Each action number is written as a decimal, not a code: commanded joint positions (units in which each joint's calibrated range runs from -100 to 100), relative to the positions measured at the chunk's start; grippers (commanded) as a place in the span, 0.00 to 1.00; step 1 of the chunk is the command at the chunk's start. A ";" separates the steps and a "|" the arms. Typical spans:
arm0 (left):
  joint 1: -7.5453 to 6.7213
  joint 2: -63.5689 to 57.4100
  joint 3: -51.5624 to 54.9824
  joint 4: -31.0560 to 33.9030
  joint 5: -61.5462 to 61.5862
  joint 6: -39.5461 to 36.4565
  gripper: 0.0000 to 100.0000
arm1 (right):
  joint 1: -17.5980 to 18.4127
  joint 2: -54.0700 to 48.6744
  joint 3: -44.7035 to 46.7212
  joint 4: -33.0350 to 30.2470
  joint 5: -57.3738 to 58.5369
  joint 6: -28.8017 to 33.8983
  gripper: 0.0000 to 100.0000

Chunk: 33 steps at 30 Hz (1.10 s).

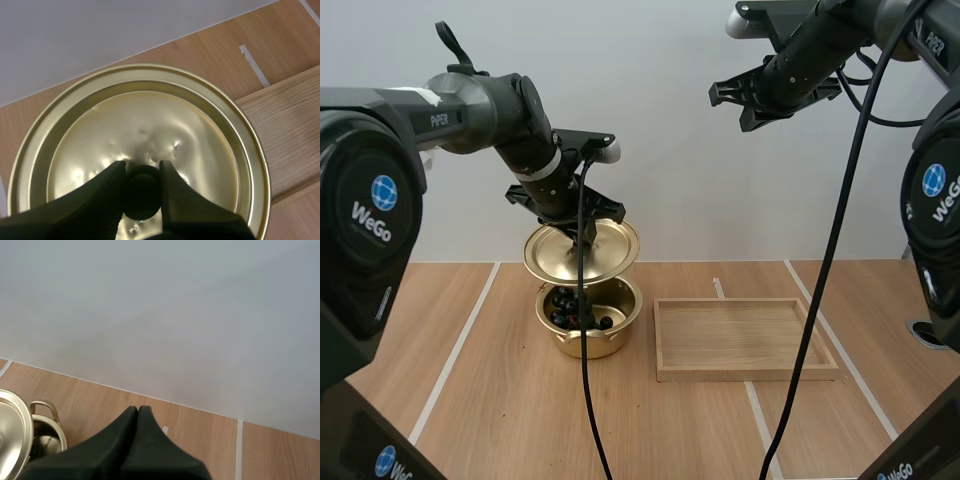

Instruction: Open the pot, put the grape inside, and close it

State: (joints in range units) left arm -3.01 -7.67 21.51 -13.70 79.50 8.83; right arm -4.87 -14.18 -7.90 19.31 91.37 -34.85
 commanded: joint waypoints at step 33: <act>-0.05 8.53 7.52 -2.32 -14.12 2.32 0.00 | -0.19 -0.99 -0.41 1.11 -0.94 -0.91 0.00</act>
State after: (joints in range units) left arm -3.01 1.09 28.80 -14.61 66.72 10.63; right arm -4.87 -14.18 -7.90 19.75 91.37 -35.23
